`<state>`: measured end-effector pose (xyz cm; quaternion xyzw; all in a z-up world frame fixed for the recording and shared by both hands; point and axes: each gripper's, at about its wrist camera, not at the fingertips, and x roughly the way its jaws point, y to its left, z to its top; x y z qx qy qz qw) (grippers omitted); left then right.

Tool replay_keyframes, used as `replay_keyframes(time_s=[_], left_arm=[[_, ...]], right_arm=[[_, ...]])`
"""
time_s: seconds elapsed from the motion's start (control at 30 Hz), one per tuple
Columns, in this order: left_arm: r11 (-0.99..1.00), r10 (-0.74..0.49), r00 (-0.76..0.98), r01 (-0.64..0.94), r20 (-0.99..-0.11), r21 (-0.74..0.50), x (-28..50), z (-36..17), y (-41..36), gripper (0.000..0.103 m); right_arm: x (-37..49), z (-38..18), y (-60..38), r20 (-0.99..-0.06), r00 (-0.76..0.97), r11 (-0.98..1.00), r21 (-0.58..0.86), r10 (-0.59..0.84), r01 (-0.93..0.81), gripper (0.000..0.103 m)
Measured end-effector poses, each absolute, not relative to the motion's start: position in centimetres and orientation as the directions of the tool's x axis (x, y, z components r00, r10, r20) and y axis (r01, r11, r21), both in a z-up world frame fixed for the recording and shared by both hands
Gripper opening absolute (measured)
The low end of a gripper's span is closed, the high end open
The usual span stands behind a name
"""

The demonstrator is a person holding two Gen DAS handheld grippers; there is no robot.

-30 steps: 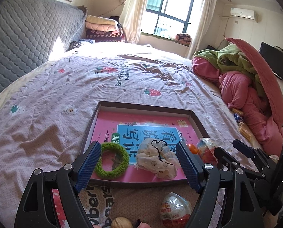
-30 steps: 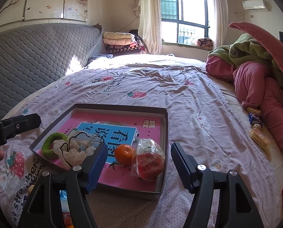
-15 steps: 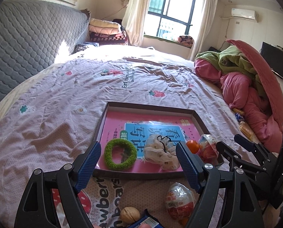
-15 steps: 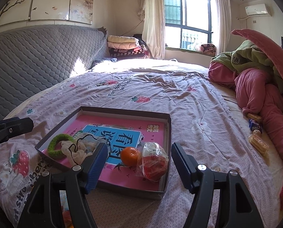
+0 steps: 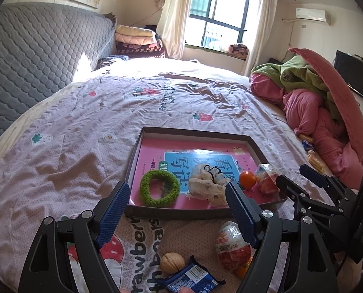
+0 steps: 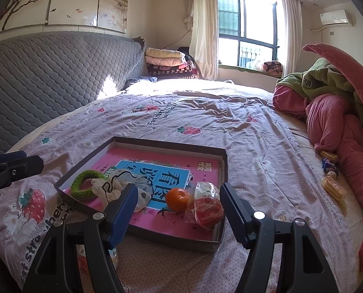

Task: Organize objects
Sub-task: 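Move the left tool to the blue snack packet while the right tool approaches the large orange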

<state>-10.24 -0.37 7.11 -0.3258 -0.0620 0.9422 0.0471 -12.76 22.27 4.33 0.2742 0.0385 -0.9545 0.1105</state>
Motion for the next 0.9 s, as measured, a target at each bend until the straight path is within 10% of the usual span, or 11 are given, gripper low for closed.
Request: replay_keyframes(time_s=[0.9], left_arm=[[-0.988,0.144,-0.765,-0.077,-0.628,-0.132,-6.3,5.7,-1.1,0.082]], right_arm=[[-8.5,3.8,20.8,-0.516,-0.829,-0.957,-0.054,-0.218,0.285,0.073]])
